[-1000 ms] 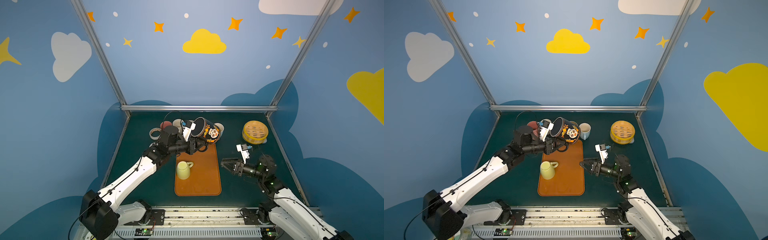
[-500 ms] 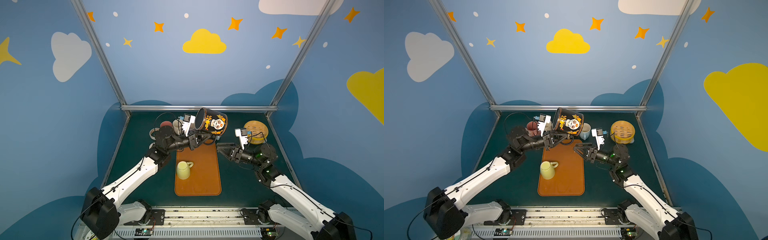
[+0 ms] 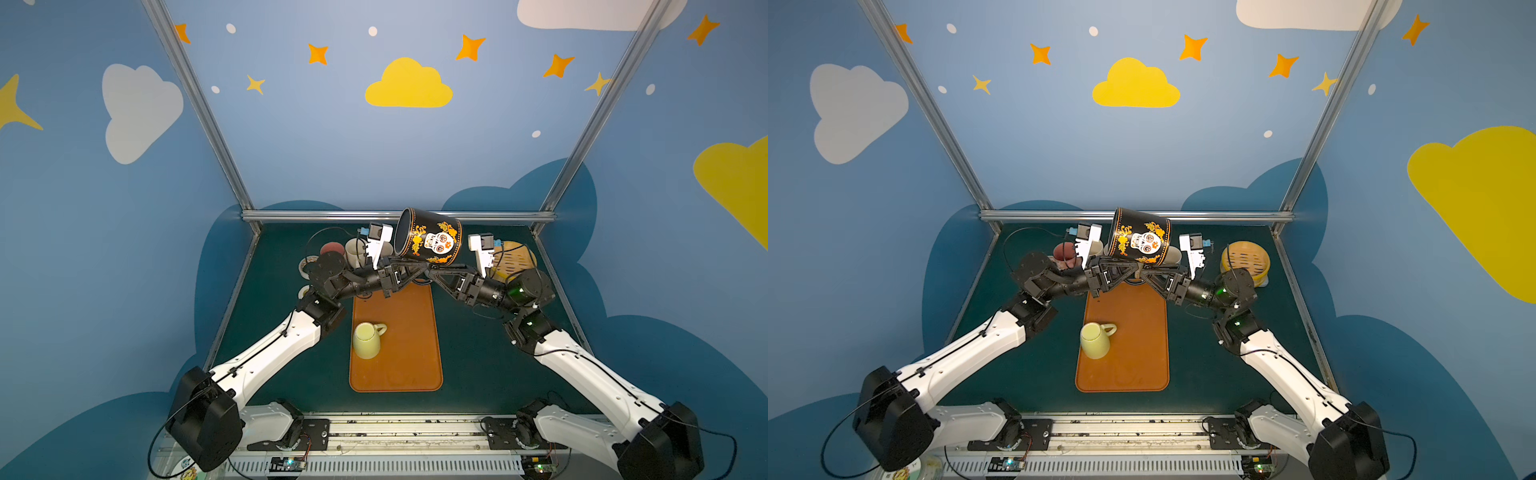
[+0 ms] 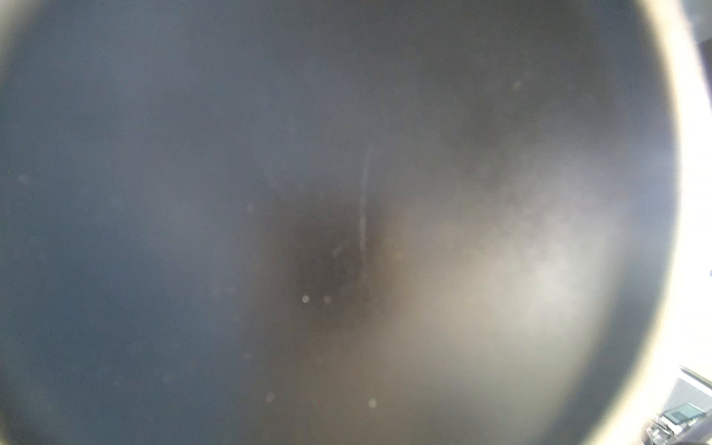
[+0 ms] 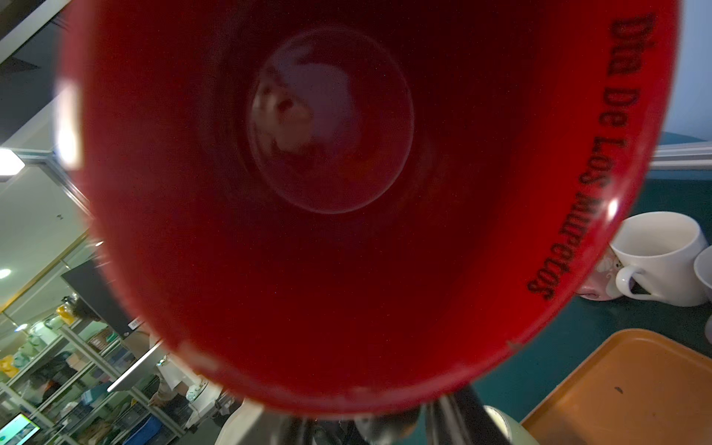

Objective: Turn the mug right side up
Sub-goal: Place the mug at the top-right of the table.

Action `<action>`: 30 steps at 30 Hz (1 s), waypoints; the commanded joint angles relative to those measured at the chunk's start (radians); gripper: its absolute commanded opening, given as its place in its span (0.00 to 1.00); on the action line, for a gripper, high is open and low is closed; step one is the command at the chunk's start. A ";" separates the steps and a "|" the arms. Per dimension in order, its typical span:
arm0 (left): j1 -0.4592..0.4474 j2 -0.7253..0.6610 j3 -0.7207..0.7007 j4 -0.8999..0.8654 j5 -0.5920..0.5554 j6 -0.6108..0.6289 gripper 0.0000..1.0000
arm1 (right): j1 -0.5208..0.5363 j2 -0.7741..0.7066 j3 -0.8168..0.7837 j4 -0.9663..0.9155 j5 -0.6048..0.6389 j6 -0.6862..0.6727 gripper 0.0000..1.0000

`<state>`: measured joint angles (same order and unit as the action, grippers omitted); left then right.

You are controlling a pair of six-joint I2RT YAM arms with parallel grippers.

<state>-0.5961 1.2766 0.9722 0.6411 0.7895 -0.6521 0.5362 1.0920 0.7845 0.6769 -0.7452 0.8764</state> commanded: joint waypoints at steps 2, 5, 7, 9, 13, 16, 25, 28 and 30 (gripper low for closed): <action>-0.011 -0.011 0.070 0.175 0.025 0.018 0.04 | 0.004 0.016 0.061 0.103 0.010 0.019 0.33; -0.018 0.002 0.072 0.182 0.026 0.016 0.04 | 0.004 0.027 0.071 0.123 0.019 0.022 0.24; -0.019 0.012 0.067 0.205 0.027 0.009 0.04 | 0.005 0.037 0.076 0.138 0.020 0.026 0.20; -0.025 0.027 0.057 0.238 0.027 -0.010 0.04 | 0.004 0.047 0.079 0.162 0.020 0.034 0.19; -0.040 0.066 0.053 0.265 0.023 -0.031 0.04 | 0.004 0.063 0.081 0.203 0.022 0.049 0.19; -0.050 0.091 0.046 0.298 0.020 -0.051 0.04 | 0.003 0.063 0.079 0.212 0.029 0.046 0.17; -0.062 0.126 0.041 0.315 0.015 -0.061 0.04 | 0.000 0.043 0.070 0.210 0.045 0.020 0.00; -0.062 0.128 0.046 0.291 0.014 -0.050 0.05 | -0.001 0.038 0.064 0.210 0.043 0.012 0.00; -0.060 0.129 0.046 0.267 0.008 -0.038 0.10 | -0.001 0.032 0.056 0.204 0.052 0.006 0.00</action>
<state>-0.6224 1.3991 0.9894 0.8967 0.7540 -0.7395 0.5209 1.1542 0.8192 0.8104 -0.7151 0.9058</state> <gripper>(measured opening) 0.169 0.146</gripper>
